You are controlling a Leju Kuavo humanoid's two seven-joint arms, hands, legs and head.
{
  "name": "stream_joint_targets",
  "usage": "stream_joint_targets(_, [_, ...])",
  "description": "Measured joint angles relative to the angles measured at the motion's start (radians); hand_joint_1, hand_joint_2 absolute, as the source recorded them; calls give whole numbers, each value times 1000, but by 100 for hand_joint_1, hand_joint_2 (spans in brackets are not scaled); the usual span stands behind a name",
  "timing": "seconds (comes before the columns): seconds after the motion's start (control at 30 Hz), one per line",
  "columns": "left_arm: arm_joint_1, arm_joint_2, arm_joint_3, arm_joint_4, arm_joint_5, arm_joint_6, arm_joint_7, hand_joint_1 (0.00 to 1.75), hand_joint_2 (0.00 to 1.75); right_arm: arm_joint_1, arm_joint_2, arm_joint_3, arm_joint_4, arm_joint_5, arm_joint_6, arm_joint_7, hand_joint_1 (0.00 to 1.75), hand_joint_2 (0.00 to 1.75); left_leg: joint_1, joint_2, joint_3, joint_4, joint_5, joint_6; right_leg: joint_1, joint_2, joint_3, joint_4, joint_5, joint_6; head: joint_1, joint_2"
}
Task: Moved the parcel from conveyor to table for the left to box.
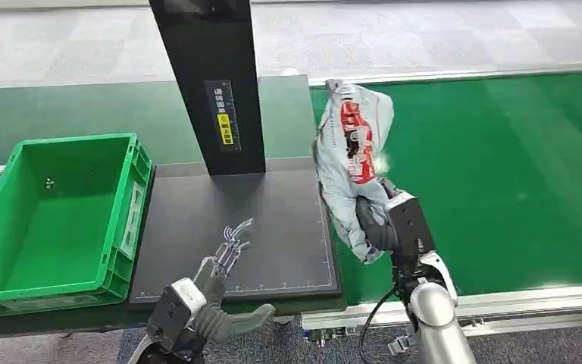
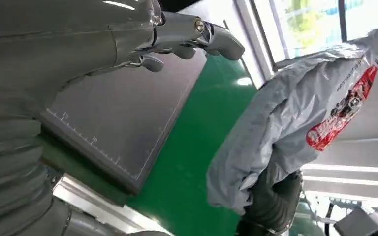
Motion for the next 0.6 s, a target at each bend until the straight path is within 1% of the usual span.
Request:
stream_joint_targets(0.1, [11,0,17,-33,5,40,-18,0,175,-6,14,65,0,-13,53,19,175,175,0,0,0,0,0,0,0,0,0,0,0,0,0,0])
stream_joint_targets(0.2, [17,0,28,-74,15,78,-34,0,175,-37,26,129,35,-10,66,43,175,175,0,0,0,0,0,0,0,0,-1,0,0,0,0,0])
stream_joint_targets(0.37, [17,-2,38,-116,23,105,-44,0,175,-133,45,207,198,-2,62,64,175,175,0,0,0,0,1,-1,0,0,0,0,0,0,0,0])
stream_joint_targets(0.4, [18,-2,38,-119,24,106,-44,0,175,-150,49,217,233,0,61,68,51,175,0,0,-1,0,1,0,0,0,0,0,0,0,0,0])
stream_joint_targets(0.43, [18,-2,38,-123,24,108,-44,0,175,-168,54,227,271,6,58,71,0,175,0,0,-1,0,1,0,0,0,0,0,0,0,0,0])
stream_joint_targets(0.6, [16,-2,38,-128,30,109,-43,0,175,-253,78,263,434,34,-17,80,0,175,0,0,-1,0,1,0,0,0,-1,0,0,0,0,0])
